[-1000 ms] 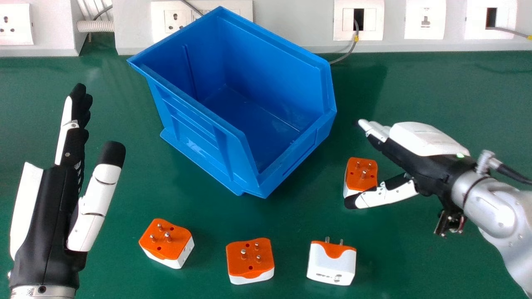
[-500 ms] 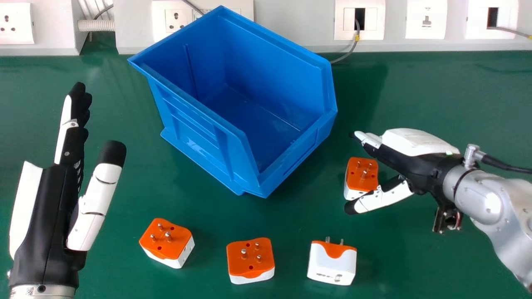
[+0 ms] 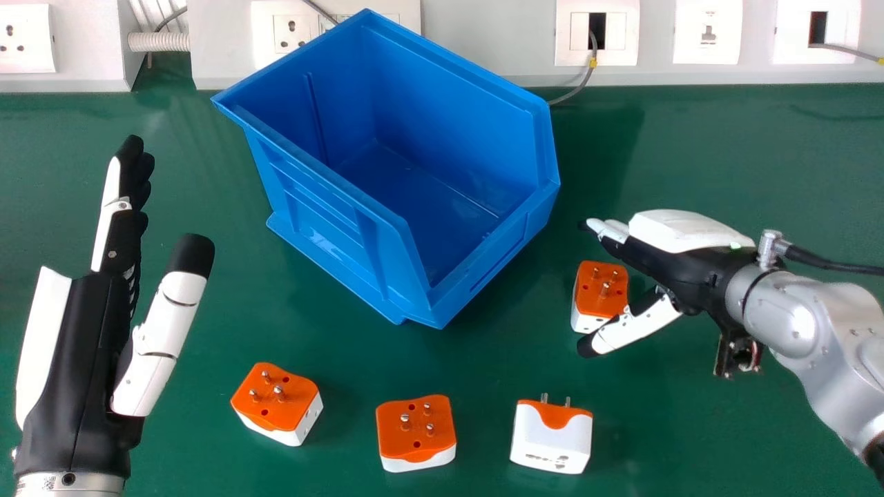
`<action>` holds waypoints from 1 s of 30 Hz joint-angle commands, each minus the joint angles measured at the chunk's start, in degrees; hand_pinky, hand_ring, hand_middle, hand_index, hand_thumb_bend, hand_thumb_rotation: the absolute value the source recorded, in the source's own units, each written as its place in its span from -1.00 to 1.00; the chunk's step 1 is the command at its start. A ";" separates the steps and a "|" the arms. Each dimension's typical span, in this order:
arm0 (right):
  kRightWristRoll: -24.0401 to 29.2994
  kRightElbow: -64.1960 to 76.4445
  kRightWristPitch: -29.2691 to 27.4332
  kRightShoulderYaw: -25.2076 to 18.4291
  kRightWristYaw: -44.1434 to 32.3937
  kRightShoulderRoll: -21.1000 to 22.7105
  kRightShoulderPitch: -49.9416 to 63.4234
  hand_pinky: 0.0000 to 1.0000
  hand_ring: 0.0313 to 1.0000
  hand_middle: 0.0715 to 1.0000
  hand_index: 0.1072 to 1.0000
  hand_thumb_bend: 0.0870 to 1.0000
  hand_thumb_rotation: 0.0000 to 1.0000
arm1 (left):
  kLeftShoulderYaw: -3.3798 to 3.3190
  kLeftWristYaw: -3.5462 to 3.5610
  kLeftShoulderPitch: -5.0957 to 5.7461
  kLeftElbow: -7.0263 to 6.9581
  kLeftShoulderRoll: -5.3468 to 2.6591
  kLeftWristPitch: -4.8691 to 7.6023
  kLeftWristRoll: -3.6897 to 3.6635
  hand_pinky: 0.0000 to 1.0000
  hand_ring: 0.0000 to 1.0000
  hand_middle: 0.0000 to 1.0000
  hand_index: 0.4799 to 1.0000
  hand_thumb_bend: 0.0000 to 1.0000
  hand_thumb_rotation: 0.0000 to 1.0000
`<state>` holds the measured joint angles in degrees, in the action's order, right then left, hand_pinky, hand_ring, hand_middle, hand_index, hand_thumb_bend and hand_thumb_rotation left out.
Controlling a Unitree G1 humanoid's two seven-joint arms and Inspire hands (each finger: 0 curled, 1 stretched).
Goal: Pick all objects and put in blue box
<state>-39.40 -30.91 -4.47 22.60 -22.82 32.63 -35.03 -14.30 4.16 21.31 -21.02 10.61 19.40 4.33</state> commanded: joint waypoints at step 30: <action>-6.54 -8.52 5.74 5.98 -0.15 -2.13 -9.39 0.73 0.89 0.97 0.87 0.10 -0.11 | -0.66 0.59 0.08 -1.39 0.44 1.15 -0.94 0.98 1.00 1.00 1.00 0.20 0.90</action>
<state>-45.42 -39.49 0.65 28.52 -23.36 30.69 -42.03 -14.53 4.77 21.66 -21.03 10.61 19.51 3.90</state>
